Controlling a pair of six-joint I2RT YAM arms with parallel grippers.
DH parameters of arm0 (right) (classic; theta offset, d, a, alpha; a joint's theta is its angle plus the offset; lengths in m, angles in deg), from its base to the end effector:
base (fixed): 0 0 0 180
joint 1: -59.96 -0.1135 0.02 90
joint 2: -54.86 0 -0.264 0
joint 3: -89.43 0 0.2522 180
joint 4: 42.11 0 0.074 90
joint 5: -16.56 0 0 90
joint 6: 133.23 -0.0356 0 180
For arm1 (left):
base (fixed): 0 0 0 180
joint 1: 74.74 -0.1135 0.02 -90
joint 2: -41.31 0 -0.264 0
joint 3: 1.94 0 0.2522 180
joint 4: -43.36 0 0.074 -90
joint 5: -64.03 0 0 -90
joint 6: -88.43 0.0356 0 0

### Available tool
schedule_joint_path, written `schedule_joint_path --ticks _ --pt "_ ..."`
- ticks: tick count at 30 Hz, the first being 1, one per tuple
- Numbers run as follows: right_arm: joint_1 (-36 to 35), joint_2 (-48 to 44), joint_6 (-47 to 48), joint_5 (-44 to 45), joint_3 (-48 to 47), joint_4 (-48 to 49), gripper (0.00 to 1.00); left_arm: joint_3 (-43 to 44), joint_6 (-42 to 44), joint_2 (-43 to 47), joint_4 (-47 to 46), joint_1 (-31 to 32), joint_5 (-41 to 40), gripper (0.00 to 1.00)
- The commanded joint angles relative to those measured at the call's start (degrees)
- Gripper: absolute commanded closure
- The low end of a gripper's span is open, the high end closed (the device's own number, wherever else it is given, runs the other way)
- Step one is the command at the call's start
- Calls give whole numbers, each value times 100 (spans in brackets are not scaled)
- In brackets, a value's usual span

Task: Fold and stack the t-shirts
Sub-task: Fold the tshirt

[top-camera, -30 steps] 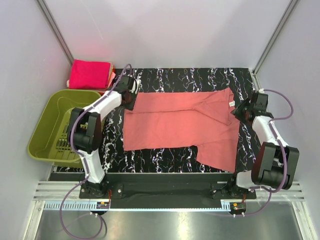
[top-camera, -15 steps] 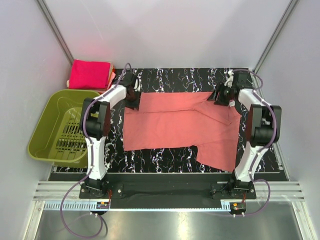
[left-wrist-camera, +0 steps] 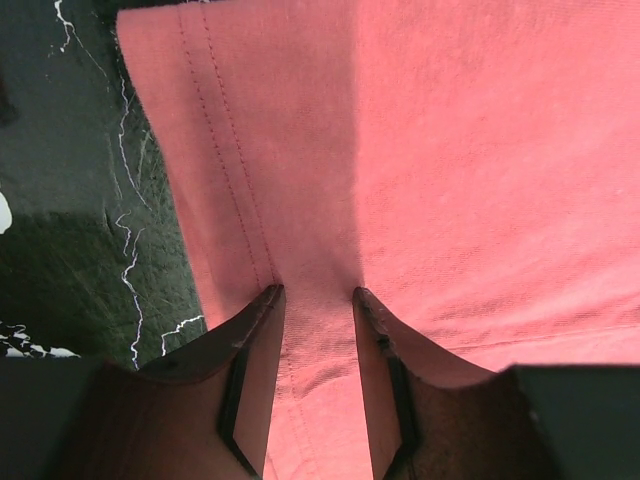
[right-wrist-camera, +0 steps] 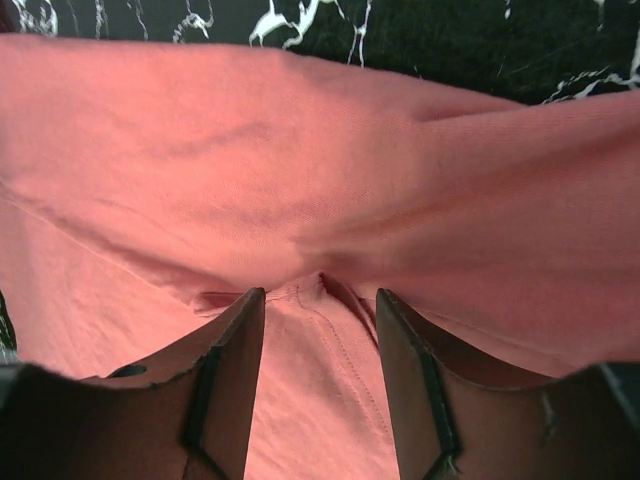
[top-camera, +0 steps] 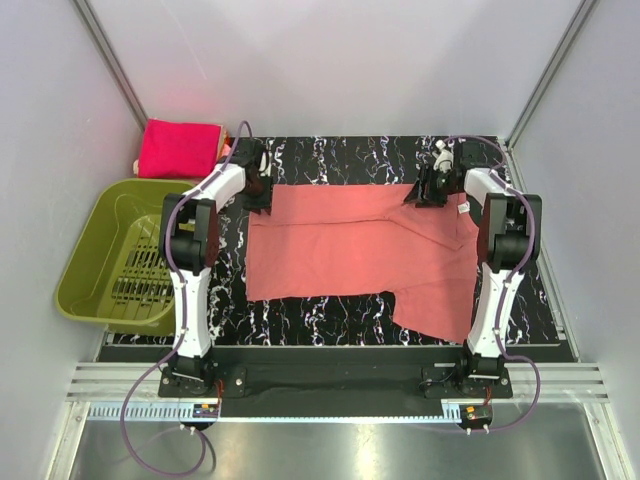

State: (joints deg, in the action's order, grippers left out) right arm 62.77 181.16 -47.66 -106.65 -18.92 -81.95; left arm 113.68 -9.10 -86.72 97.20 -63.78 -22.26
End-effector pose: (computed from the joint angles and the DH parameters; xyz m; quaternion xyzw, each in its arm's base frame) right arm 0.4719 -0.0036 0.1607 -0.0210 0.9239 0.2783 0.2619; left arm 0.4640 -0.0922 0.1670 0.0359 0.9774 -0.0643 0.1979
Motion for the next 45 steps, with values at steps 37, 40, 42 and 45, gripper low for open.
schedule_joint_path --ticks 37,40,42,45 --pt "-1133 -2206 -637 877 1996 403 100 229 147 -152 44 -129 148 57" --pt "-1344 -2443 -1217 1394 2522 438 100 246 164 -144 44 -129 139 57" --pt "-1405 -2627 -1447 1370 3030 612 100 255 173 -144 44 -129 130 57" --pt "-1502 -2839 -1526 1116 3410 771 87 281 173 -170 44 -138 113 56"
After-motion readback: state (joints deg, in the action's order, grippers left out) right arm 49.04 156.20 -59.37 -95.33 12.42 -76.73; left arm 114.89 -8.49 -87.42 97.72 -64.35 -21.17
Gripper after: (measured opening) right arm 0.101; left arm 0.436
